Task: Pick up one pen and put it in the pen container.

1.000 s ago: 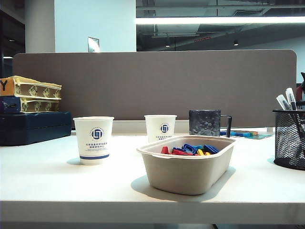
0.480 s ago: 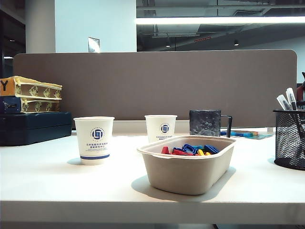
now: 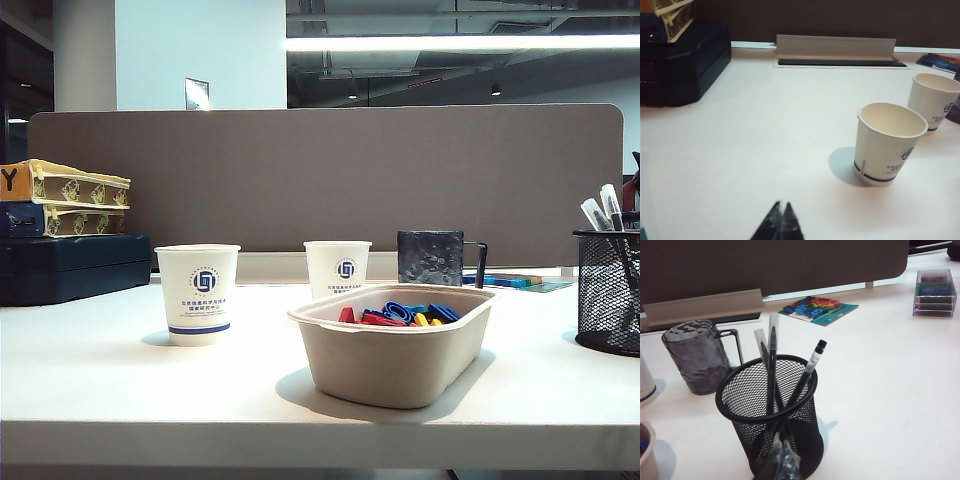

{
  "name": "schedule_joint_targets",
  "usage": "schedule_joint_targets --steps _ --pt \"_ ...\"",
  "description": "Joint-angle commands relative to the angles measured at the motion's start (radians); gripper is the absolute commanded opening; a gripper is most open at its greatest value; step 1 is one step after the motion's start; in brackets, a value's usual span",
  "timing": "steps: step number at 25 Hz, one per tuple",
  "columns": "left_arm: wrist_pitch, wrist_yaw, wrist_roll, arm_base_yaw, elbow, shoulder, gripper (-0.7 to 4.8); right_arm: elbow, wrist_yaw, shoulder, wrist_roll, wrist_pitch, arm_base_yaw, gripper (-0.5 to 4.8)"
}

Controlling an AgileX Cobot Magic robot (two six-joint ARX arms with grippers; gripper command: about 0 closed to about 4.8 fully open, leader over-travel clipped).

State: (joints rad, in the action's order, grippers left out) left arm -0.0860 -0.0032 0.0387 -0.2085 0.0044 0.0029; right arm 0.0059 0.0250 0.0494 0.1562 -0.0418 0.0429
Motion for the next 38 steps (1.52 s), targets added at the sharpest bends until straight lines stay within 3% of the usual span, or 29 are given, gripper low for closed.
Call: schedule_joint_targets --steps 1,10,38 --pt "0.013 0.096 -0.005 0.069 0.005 0.0 -0.05 -0.005 -0.001 0.0 -0.003 0.016 0.002 -0.01" --pt "0.011 0.097 -0.005 0.167 0.005 0.0 -0.05 -0.005 -0.001 0.0 -0.003 0.016 0.002 -0.01" --pt "0.005 0.095 -0.004 0.168 0.005 0.0 -0.05 -0.005 0.025 -0.053 -0.003 0.024 -0.005 -0.01"
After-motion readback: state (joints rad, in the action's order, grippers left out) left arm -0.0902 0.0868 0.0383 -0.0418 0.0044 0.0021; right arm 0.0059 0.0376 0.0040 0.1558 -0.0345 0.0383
